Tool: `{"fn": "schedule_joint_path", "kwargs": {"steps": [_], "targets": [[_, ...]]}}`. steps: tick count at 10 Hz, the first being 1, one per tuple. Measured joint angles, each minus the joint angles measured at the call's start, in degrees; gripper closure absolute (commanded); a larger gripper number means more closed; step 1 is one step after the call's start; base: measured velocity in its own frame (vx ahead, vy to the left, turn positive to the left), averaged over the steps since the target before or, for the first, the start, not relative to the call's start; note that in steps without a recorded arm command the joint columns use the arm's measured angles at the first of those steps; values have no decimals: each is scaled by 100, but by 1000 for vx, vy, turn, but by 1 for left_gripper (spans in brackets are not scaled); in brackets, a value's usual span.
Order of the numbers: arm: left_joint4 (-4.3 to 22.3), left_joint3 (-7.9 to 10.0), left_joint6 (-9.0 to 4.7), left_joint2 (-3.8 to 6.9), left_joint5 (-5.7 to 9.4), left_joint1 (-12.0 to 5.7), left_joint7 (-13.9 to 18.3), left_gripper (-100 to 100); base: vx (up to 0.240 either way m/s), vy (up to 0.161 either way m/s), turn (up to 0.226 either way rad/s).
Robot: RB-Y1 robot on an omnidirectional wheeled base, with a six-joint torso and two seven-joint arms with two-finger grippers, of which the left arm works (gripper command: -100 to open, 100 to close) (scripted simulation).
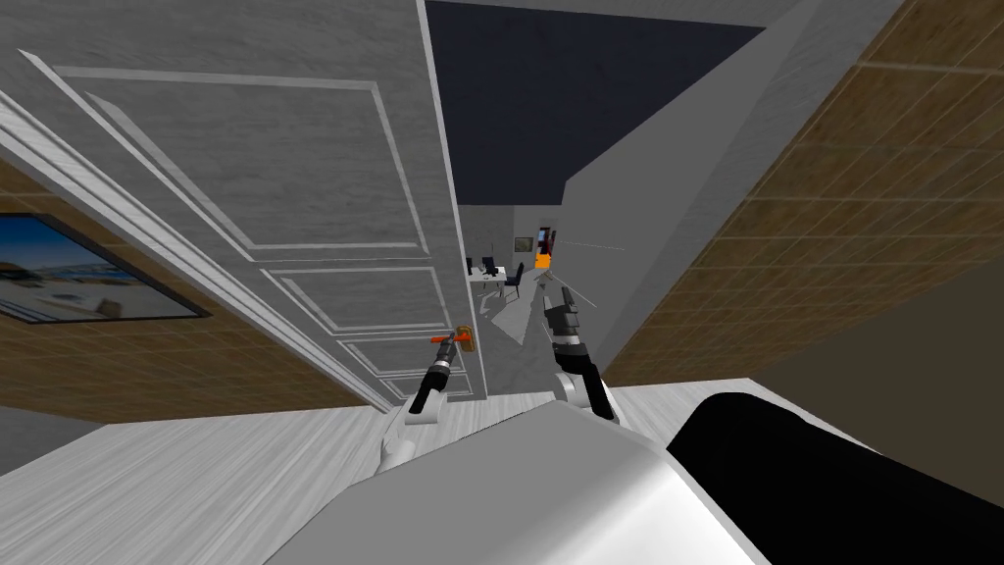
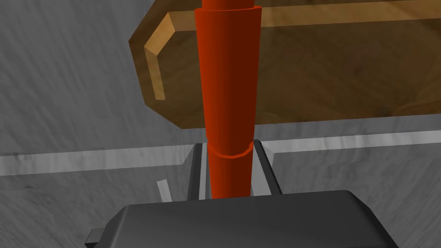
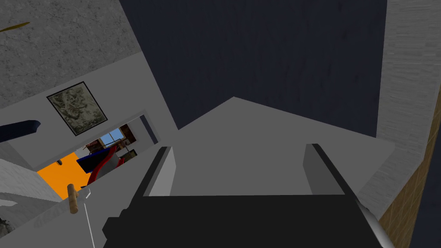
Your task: Push the door open
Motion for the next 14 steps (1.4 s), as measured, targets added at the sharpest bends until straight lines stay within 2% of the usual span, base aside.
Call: {"fn": "schedule_joint_path", "kwargs": {"steps": [3,6,7,9,10,11,12,14], "targets": [[1,0,6,-1,0,-7,-1,100,0,0,0],[79,55,25,0,6,20,-13,100,138,-76,49],[48,93,77,2,11,31,-20,100,167,-70,42],[116,195,34,-19,19,0,-47,100,210,-108,50],[69,263,82,-36,20,13,-69,100,169,-94,55],[104,326,88,-31,31,-51,-77,100,148,-99,49],[179,396,53,-14,48,-121,-71,100,146,-94,70],[337,533,-46,-66,48,-189,-123,100,141,-90,68]]}}
